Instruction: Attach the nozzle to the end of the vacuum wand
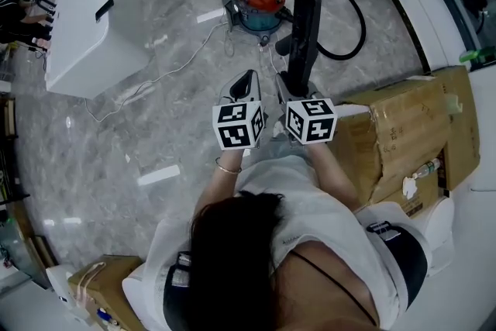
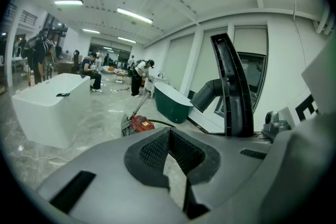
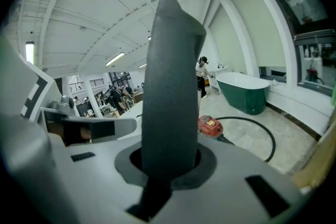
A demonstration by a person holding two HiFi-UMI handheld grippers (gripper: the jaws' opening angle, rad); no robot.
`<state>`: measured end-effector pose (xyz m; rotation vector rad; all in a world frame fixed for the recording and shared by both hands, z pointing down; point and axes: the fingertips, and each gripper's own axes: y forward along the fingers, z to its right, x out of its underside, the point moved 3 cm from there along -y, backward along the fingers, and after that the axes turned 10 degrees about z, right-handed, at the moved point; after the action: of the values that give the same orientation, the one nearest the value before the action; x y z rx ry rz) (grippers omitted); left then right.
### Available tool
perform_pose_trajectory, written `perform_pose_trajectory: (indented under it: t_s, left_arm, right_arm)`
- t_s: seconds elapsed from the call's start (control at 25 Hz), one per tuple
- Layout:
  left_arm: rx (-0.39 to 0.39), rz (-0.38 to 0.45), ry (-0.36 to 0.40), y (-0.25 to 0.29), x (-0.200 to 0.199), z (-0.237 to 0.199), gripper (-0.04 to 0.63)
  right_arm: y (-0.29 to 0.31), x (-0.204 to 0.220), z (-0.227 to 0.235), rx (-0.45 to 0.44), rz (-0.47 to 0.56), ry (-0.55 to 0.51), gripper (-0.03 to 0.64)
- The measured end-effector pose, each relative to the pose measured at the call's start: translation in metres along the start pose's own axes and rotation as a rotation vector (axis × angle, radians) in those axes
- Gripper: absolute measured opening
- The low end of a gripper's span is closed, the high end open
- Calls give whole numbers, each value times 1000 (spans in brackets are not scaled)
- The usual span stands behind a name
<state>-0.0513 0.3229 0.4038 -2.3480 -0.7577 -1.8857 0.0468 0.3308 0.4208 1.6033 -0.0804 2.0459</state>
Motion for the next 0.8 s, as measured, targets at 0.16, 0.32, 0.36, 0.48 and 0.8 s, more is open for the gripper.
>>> perform_pose_trajectory:
  t_s: [0.16,0.32,0.36,0.48,0.8]
  left_arm:
    - [-15,-1,2,26,-8,-1,3]
    - [-30,-2,10,51,-14,2,3]
    - [-32,1,11,56,-16,2,3]
    - [-42,8,12,71,-20,3,3]
    - [-80,23,0,103,-26,11,3]
  right_arm:
    - [18,-11,18,-2,-9,-9,46]
    - [31,-20,38,-7,-15,-17,46]
    - [35,-23,43,-11,-12,-11,46]
    - [44,-31,54,-22,-3,-11,46]
    - [63,-48,86,-51,3,-28,46]
